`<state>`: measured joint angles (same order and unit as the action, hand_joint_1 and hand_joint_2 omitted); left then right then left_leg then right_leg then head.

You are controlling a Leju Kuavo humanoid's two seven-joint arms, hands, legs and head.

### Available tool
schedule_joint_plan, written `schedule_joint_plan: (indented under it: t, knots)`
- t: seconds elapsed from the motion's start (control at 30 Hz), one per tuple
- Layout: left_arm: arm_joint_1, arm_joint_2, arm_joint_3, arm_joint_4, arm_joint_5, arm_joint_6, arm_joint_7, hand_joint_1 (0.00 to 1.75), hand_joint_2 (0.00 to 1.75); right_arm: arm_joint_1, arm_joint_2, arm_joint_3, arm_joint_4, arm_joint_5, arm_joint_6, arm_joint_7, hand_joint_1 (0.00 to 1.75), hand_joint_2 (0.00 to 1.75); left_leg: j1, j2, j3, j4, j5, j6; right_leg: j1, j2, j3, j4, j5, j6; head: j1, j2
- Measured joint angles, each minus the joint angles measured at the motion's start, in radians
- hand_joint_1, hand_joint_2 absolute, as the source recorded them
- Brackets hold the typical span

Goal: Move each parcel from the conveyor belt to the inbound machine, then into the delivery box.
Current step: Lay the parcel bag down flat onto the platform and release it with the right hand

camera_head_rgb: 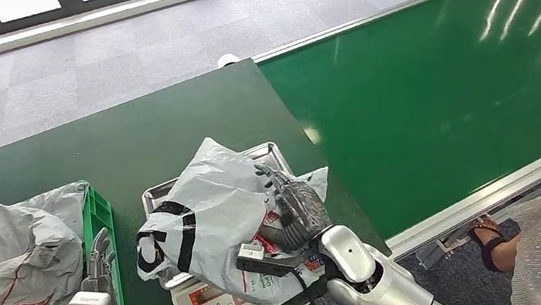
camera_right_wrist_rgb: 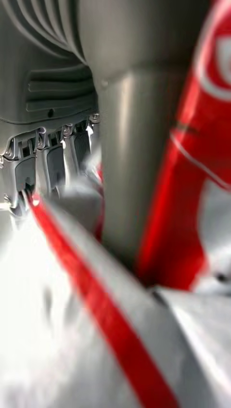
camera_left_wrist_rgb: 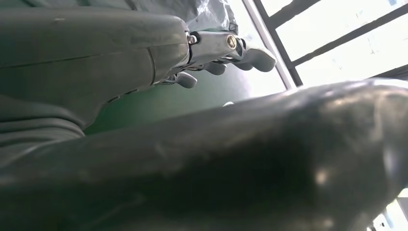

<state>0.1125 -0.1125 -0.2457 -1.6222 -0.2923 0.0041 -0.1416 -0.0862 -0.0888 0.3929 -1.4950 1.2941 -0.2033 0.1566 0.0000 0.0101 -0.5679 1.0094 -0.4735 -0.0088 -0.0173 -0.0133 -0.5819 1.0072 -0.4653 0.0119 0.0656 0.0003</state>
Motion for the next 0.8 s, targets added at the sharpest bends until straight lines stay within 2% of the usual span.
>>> schedule_joint_plan:
  t: [0.17,0.33,0.47,0.53,0.6,0.67,0.73,0.8]
  knots:
    - [0.017,-0.001,0.0,-0.015,-0.007,0.021,-0.01,0.0,0.0,0.032,0.0,0.0,-0.084,0.041,-0.153,-0.047,0.0,0.0,0.0,0.0,0.0,0.0,0.0,0.0,0.0,0.0,-0.001,0.0,0.0,0.0,0.0,0.0]
    - [0.024,-0.01,0.0,-0.023,-0.018,0.069,-0.023,0.0,0.0,0.089,0.0,0.0,-0.175,0.051,-0.257,-0.09,0.0,0.0,0.0,0.0,0.0,0.0,-0.001,0.0,0.0,0.0,-0.001,0.0,-0.001,0.0,0.0,0.0]
    - [0.025,-0.017,0.0,-0.028,-0.027,0.112,-0.023,0.0,0.0,0.143,0.0,0.0,-0.244,0.036,-0.33,-0.127,0.0,0.0,0.0,0.0,0.0,0.0,-0.001,0.0,0.0,0.0,-0.001,0.0,-0.001,0.0,0.0,0.0]
    - [0.024,-0.019,0.0,-0.033,-0.033,0.125,-0.023,0.0,0.0,0.168,0.0,0.0,-0.277,-0.011,-0.388,-0.172,0.0,0.0,0.0,0.0,0.0,0.0,-0.001,0.0,0.0,0.0,-0.001,0.0,0.0,0.0,0.0,0.0]
    - [0.02,-0.02,0.0,-0.04,-0.046,0.136,-0.019,0.0,0.0,0.2,0.006,-0.006,-0.321,-0.098,-0.455,-0.273,0.0,0.0,0.0,0.0,0.0,0.0,-0.001,0.0,0.0,0.0,-0.001,0.0,0.0,0.0,0.0,0.0]
    - [0.008,-0.02,0.0,-0.044,-0.065,0.141,-0.009,0.0,0.0,0.24,0.038,-0.036,-0.383,-0.193,-0.487,-0.449,0.0,0.0,0.0,0.0,0.0,0.0,-0.001,0.0,0.0,0.0,-0.001,0.0,0.0,0.0,0.0,0.0]
    - [-0.013,-0.018,-0.001,-0.044,-0.088,0.143,0.0,0.0,0.0,0.286,0.107,-0.103,-0.458,-0.284,-0.495,-0.663,0.0,0.0,0.0,0.0,0.0,0.0,-0.001,0.0,0.0,0.0,-0.001,0.0,0.0,0.0,0.0,0.0]
    - [-0.041,-0.014,-0.007,-0.041,-0.108,0.145,0.005,0.0,0.0,0.322,0.18,-0.179,-0.531,-0.362,-0.496,-0.801,0.0,0.0,0.0,0.0,0.0,0.0,-0.001,0.0,0.001,0.0,-0.001,0.0,0.0,0.0,0.0,0.0]
